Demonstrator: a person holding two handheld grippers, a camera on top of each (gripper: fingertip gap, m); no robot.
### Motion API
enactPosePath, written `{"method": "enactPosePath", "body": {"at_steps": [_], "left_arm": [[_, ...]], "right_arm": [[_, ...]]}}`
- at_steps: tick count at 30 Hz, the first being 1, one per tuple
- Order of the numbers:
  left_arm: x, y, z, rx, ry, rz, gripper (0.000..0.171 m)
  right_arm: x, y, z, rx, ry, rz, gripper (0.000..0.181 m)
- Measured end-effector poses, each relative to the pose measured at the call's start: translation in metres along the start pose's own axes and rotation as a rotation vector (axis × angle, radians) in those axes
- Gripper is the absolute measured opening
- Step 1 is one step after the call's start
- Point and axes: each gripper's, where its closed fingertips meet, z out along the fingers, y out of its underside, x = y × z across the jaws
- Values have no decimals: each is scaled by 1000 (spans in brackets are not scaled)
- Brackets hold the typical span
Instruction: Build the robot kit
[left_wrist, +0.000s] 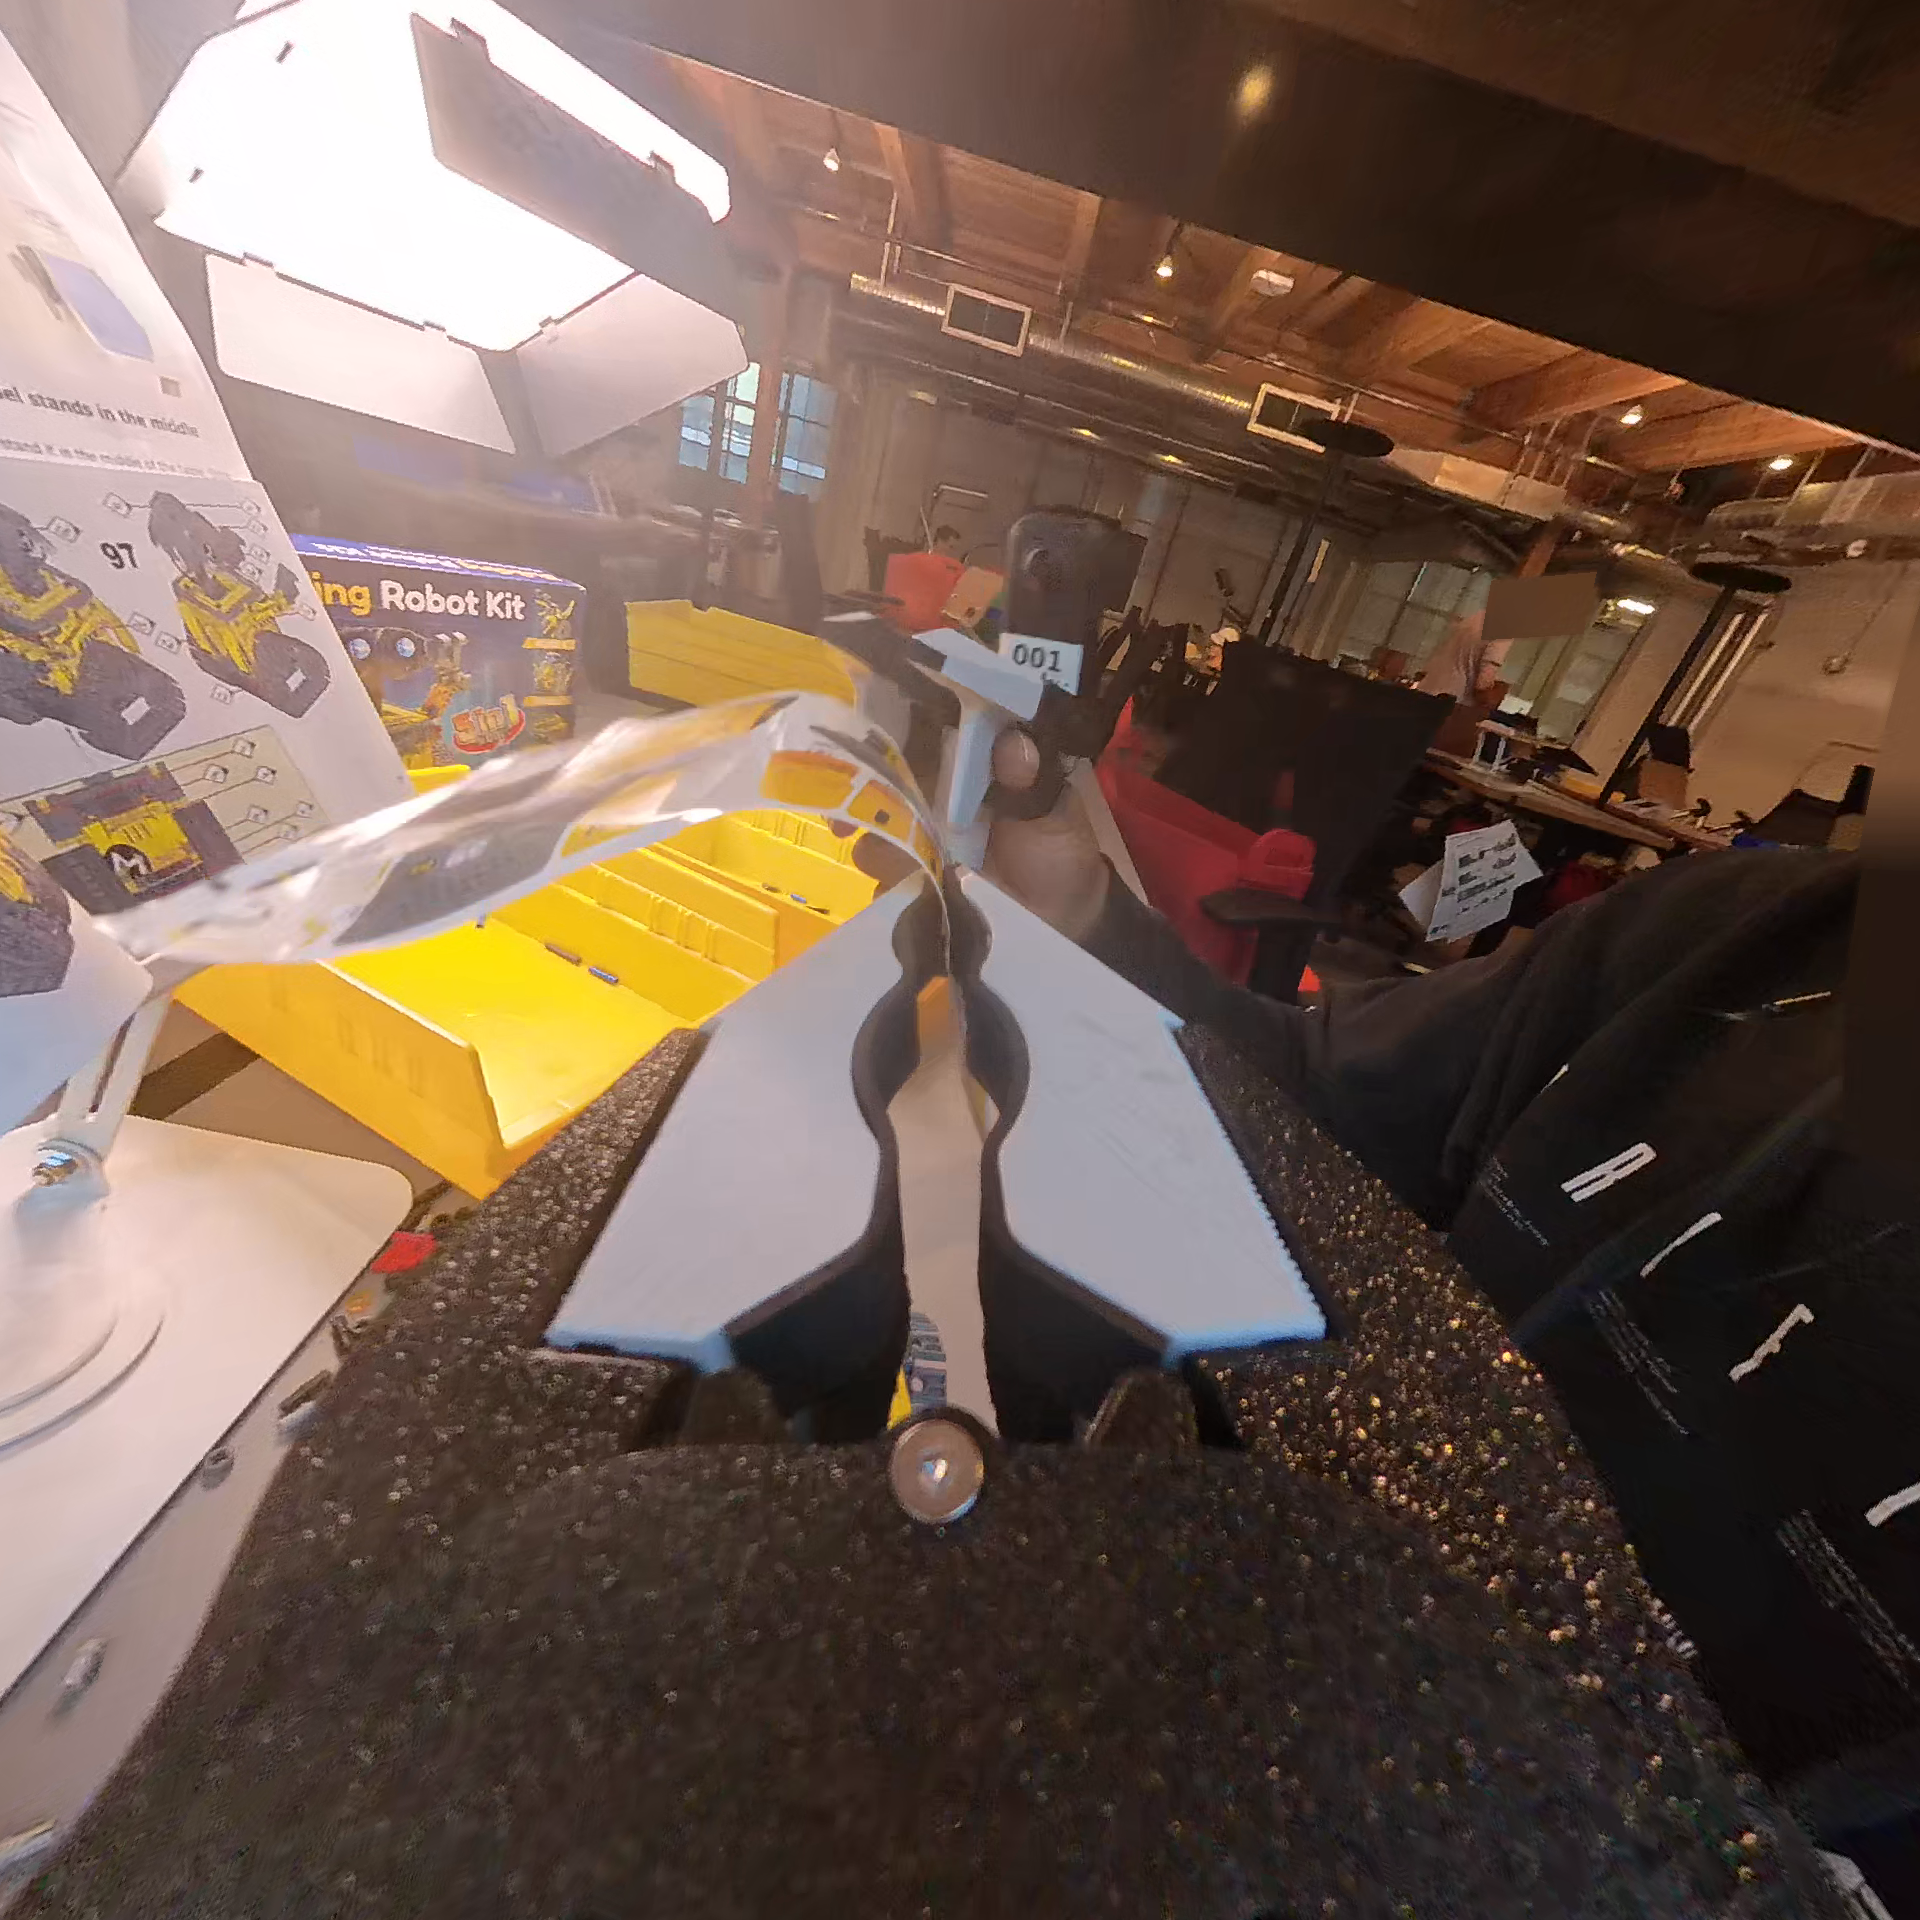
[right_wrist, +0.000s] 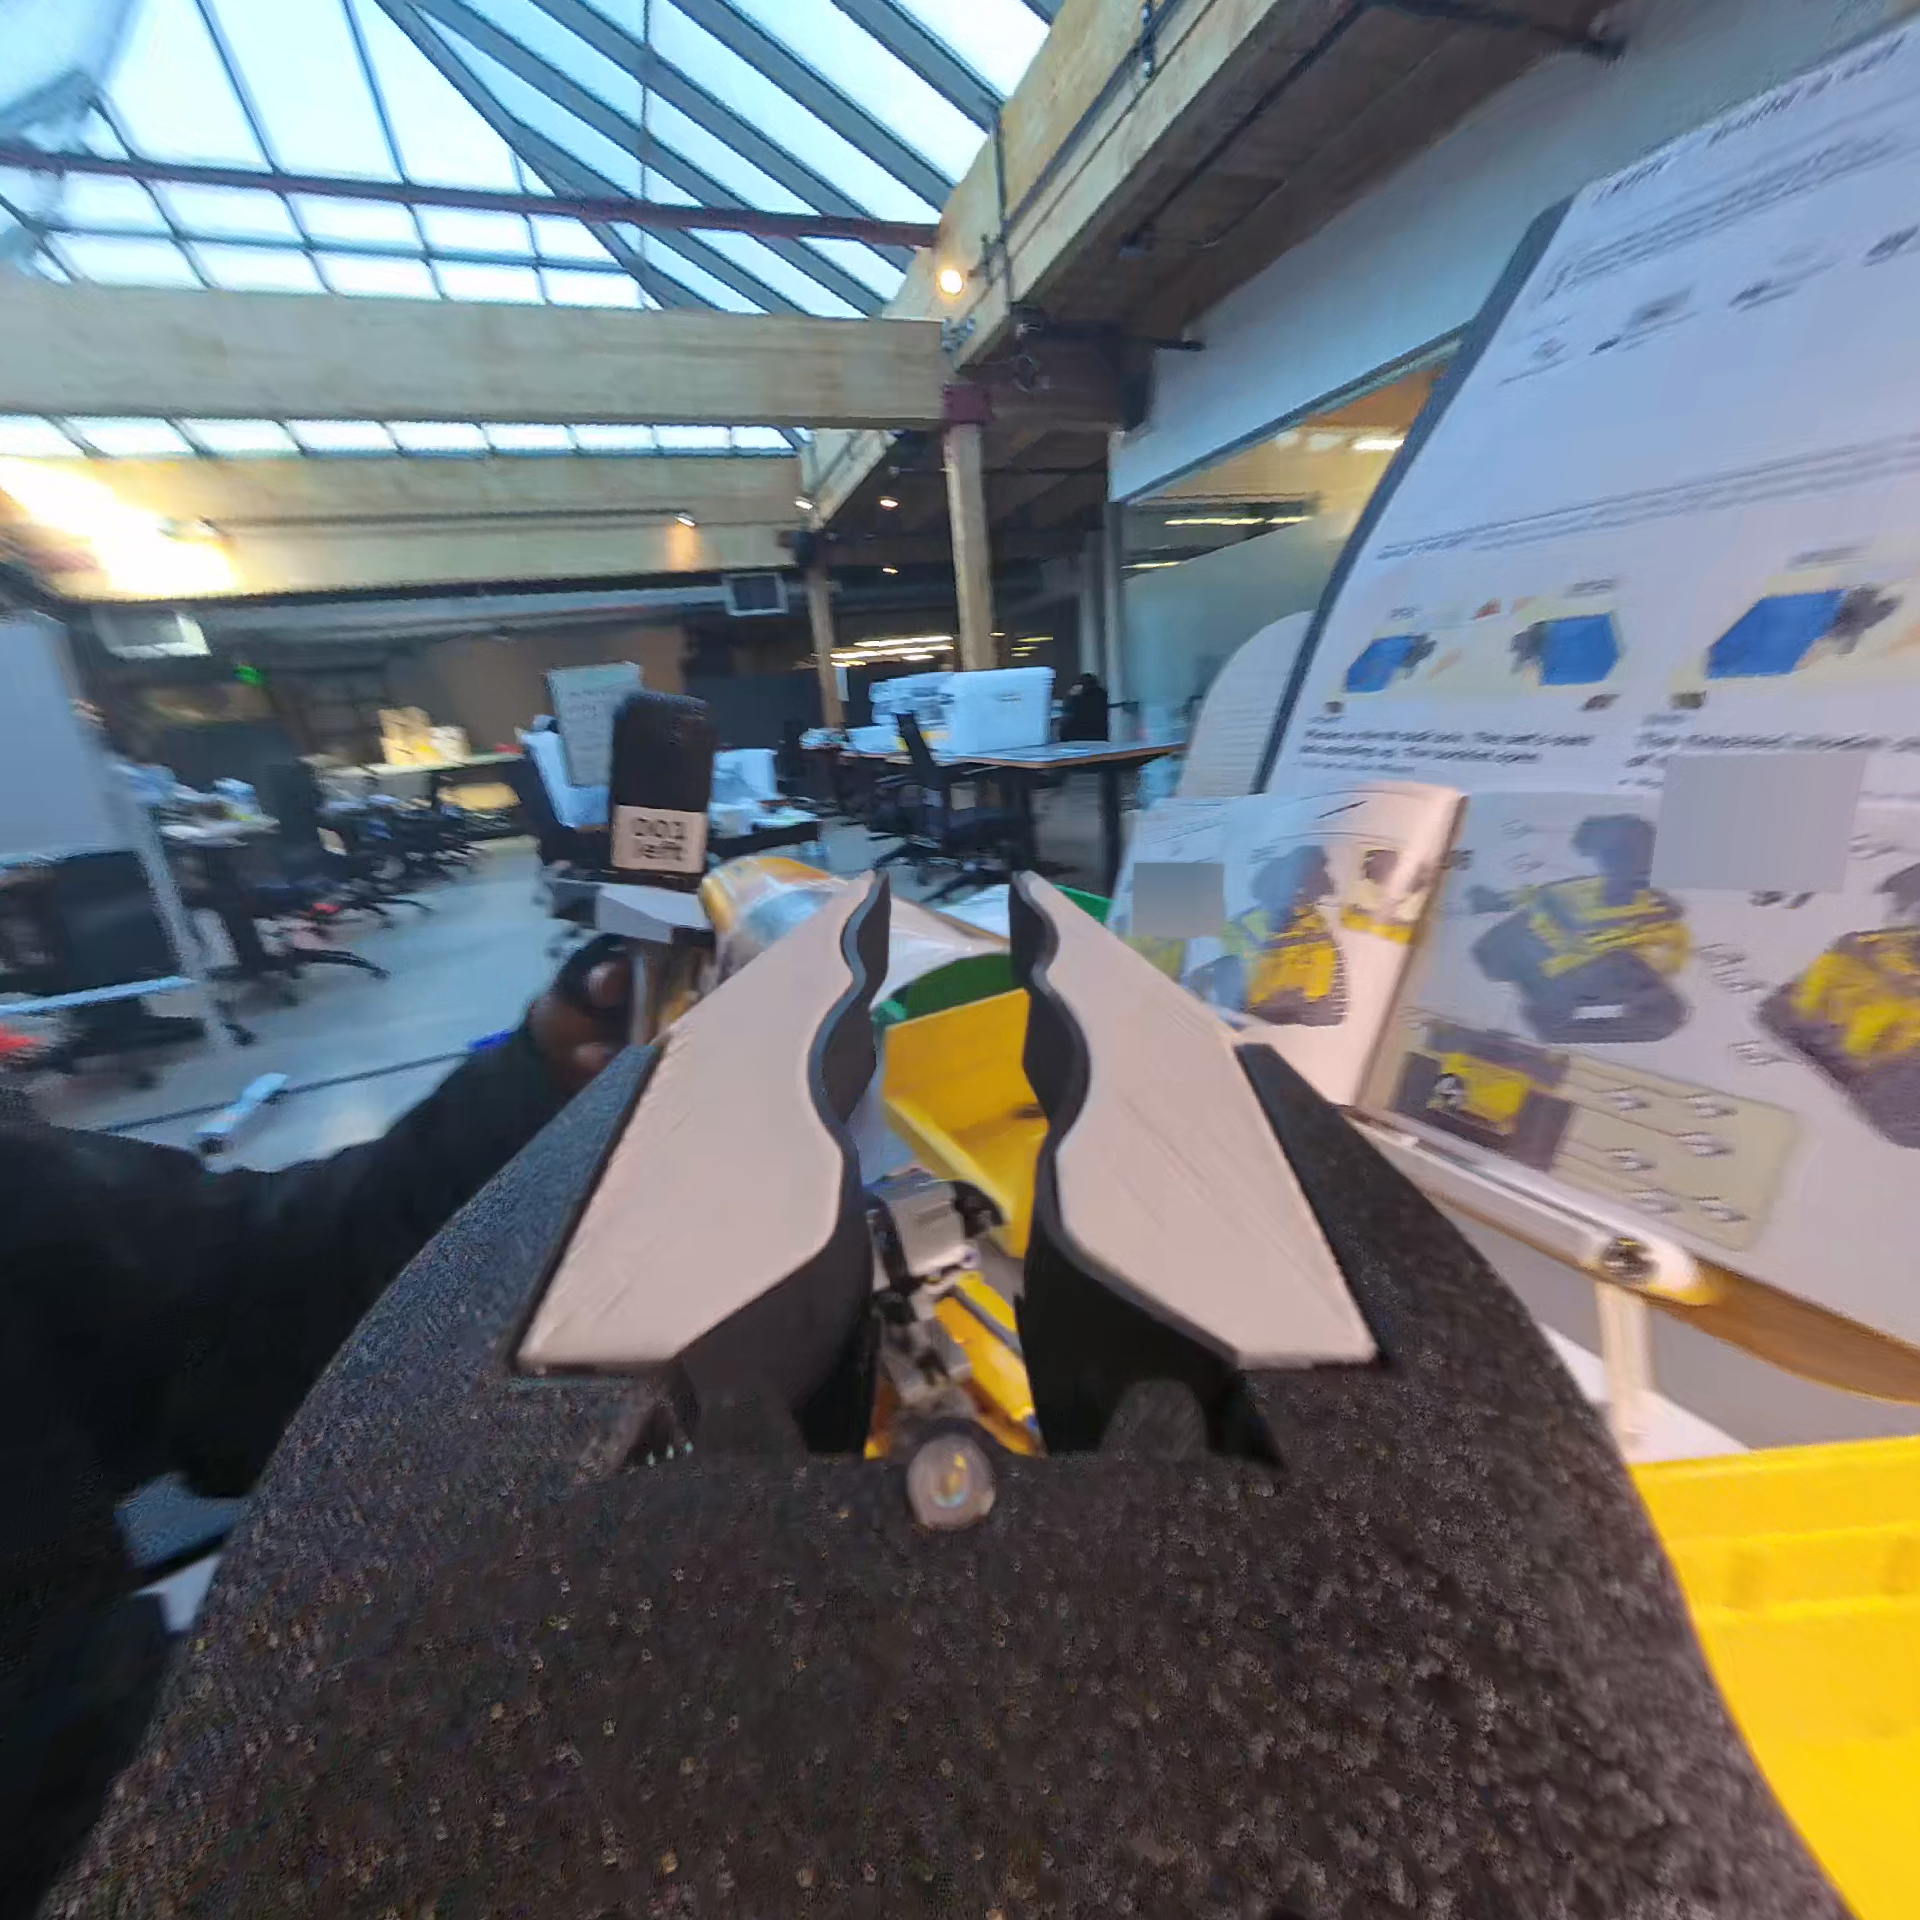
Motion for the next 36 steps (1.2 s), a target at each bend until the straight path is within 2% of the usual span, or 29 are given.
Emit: {"method": "enactPosePath", "body": {"at_steps": [2,5,8,11,14,17,20,23,25,27,28,32,36], "left_arm": [[0,2,0,-19,-15,37,0],[0,6,2,-44,-20,81,0],[2,10,5,-55,-13,92,0],[5,11,7,-56,-2,90,0],[8,9,5,-54,11,111,0],[16,6,1,-33,49,170,0],[26,3,-4,-8,98,256,0],[40,2,-11,27,149,374,0],[43,3,-14,31,142,475,0],[43,9,-15,2,125,558,0],[42,14,-15,-29,124,581,0],[36,37,-12,-164,114,629,0],[29,46,-11,-210,124,560,0]], "right_arm": [[-2,-6,-3,-28,70,-196,30],[-28,-1,2,-124,62,-488,39],[-50,25,14,-259,24,-734,48],[-56,57,21,-412,19,-958,59],[-54,73,23,-487,15,-1038,69],[-49,71,22,-470,19,-972,74],[-42,61,19,-398,3,-767,81],[-35,56,17,-345,-64,-392,95],[-48,54,14,-302,-220,-51,98],[-68,52,9,-275,-408,187,92],[-73,52,9,-257,-453,231,89],[-85,46,13,-178,-535,315,69],[-73,43,13,-134,-478,274,36]]}}
